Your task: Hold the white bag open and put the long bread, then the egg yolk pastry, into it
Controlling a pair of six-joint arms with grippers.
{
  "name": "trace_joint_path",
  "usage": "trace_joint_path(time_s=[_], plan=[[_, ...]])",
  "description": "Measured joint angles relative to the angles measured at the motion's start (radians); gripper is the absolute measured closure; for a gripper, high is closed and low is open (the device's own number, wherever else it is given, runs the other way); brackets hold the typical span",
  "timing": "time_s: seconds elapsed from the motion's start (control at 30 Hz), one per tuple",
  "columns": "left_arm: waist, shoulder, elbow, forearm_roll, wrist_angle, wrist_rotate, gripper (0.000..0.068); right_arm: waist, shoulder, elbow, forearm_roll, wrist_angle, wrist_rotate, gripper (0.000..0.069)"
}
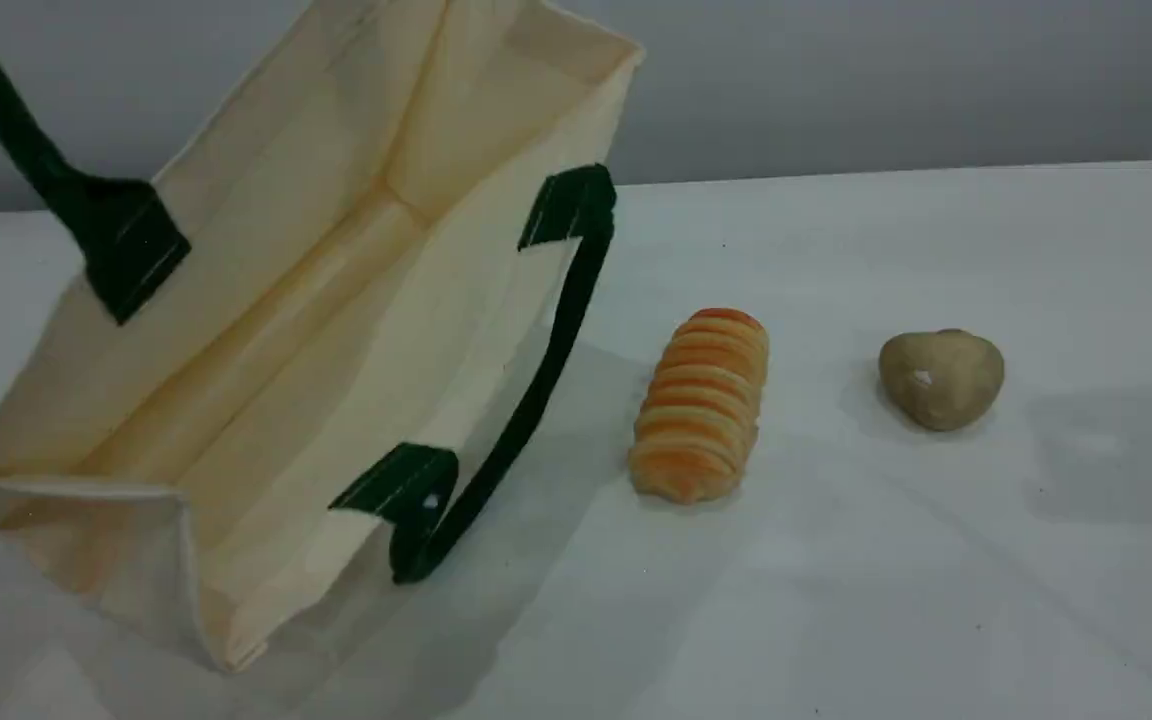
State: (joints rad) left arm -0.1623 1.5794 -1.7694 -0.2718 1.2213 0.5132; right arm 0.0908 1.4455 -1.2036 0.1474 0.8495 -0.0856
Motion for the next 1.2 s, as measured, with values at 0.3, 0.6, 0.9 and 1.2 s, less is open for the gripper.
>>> trace_joint_path(time_s=[0.3, 0.6, 0.9, 1.2], plan=[[0.000, -0.026, 0.000, 0.004, 0.001, 0.042, 0.0602, 0.000, 0.001, 0.000, 0.214, 0.021, -0.204, 0.0139], [0.000, -0.026, 0.000, 0.004, 0.001, 0.041, 0.0602, 0.000, 0.099, 0.000, 0.378, 0.013, -0.321, 0.0139], [0.000, -0.026, -0.001, 0.007, 0.000, 0.054, 0.0602, 0.018, 0.249, 0.000, 0.377, -0.023, -0.321, 0.0139], [0.000, -0.026, -0.001, 0.007, 0.000, 0.054, 0.0602, 0.148, 0.409, -0.001, 0.385, -0.132, -0.316, 0.0139]])
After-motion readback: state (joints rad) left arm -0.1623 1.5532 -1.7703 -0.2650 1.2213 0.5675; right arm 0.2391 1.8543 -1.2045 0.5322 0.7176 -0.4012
